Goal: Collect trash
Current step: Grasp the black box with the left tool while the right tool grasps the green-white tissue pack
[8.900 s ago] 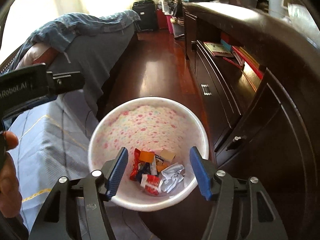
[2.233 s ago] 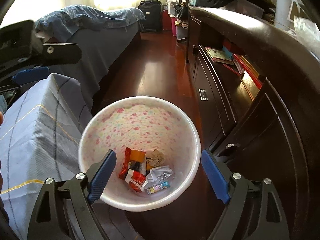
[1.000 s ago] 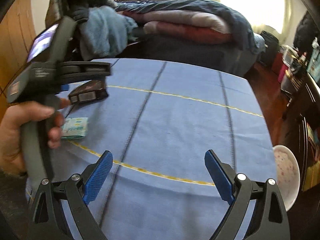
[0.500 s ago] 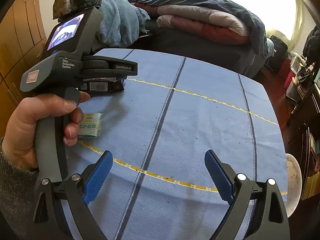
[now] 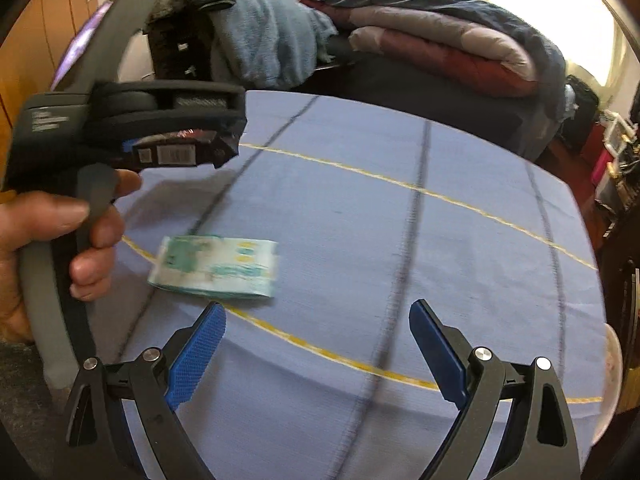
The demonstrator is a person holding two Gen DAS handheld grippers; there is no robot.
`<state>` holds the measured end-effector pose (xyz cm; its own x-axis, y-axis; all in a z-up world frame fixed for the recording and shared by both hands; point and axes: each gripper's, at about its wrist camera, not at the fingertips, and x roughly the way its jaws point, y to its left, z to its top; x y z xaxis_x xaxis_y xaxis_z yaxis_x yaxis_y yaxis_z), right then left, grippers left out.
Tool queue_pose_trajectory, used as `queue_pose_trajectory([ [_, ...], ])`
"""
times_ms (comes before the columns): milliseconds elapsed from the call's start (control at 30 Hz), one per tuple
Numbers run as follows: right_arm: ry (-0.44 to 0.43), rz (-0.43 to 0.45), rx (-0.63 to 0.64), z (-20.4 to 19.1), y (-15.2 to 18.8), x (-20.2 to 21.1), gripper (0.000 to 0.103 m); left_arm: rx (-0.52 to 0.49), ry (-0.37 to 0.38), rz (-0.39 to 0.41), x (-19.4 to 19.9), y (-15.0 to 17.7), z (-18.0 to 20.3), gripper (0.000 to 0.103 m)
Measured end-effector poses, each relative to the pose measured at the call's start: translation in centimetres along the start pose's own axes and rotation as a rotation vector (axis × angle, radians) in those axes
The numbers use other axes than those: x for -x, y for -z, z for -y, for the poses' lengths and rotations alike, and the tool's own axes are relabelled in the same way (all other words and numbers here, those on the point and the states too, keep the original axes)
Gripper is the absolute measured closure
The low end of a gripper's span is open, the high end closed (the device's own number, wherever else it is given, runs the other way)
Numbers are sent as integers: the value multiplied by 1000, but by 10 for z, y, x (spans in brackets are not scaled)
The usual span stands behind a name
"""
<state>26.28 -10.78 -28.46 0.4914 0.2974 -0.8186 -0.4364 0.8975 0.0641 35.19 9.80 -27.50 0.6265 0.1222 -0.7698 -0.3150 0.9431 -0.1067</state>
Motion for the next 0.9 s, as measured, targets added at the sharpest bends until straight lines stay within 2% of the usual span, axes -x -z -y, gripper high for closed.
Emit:
queue_pose_trajectory([
  [133, -69, -15, -1, -19, -8, -15, 9, 18, -14, 28, 15, -4, -24, 14],
  [233, -87, -26, 8, -34, -12, -26, 7, 29, -20, 40, 20, -6, -36, 13],
  [433, -66, -32, 46, -63, -18, -44, 4, 33, -19, 51, 24, -6, -47, 13],
  [567, -13, -12, 60, -70, -20, -48, 4, 29, -14, 54, 25, -7, -47, 13],
  [633, 6, 0, 60, -71, -20, -49, 8, 27, -14, 54, 25, -6, -46, 13],
  [800, -8, 15, 51, -67, -18, -39, 17, 18, -9, 54, 26, -6, -41, 13],
  [900, -19, 9, 41, -59, -15, -34, 19, 11, -5, 57, 29, -6, -35, 13],
])
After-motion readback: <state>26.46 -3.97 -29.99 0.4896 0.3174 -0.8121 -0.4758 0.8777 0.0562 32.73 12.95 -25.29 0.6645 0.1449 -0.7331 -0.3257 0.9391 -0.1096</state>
